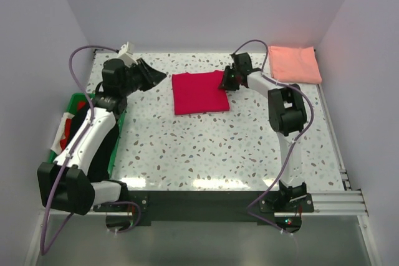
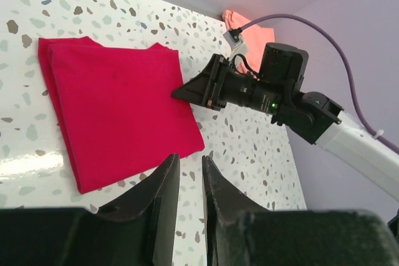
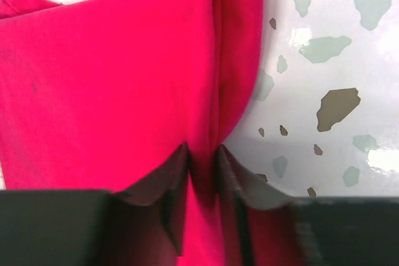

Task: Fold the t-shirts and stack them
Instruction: Neatly place the folded tshirt to the corner

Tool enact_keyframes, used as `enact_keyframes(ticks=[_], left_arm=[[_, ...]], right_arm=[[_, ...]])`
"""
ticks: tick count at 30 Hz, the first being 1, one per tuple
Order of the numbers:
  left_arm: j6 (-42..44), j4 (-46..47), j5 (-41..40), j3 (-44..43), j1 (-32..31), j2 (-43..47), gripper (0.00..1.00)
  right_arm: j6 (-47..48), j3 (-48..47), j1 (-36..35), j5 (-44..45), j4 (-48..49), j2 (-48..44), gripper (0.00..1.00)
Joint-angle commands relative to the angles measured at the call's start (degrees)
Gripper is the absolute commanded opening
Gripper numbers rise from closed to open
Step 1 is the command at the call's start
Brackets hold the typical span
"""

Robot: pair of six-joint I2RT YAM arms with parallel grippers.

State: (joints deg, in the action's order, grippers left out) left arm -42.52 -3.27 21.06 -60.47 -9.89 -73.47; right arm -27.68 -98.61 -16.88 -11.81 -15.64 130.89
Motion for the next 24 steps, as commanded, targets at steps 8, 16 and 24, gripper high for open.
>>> enact_keyframes(ticks=[8,16,24], left_arm=[[11.1,-8.4,-4.4,3.5,0.0,6.1,0.25],[15.8,-10.8,-5.9,8.1,0.0,10.9,0.24],[18.8,-11.5,-9.4,12.2,0.0,15.4,0.23]], right_arm=[[5.5,-2.5,-1.4,14.2,-8.2,2.4,0.0],[11.8,-12.7,-1.9,21.5,-19.6,7.3,0.0],[17.2,-16.8,-1.2,26.4,-18.5,6.2,0.0]])
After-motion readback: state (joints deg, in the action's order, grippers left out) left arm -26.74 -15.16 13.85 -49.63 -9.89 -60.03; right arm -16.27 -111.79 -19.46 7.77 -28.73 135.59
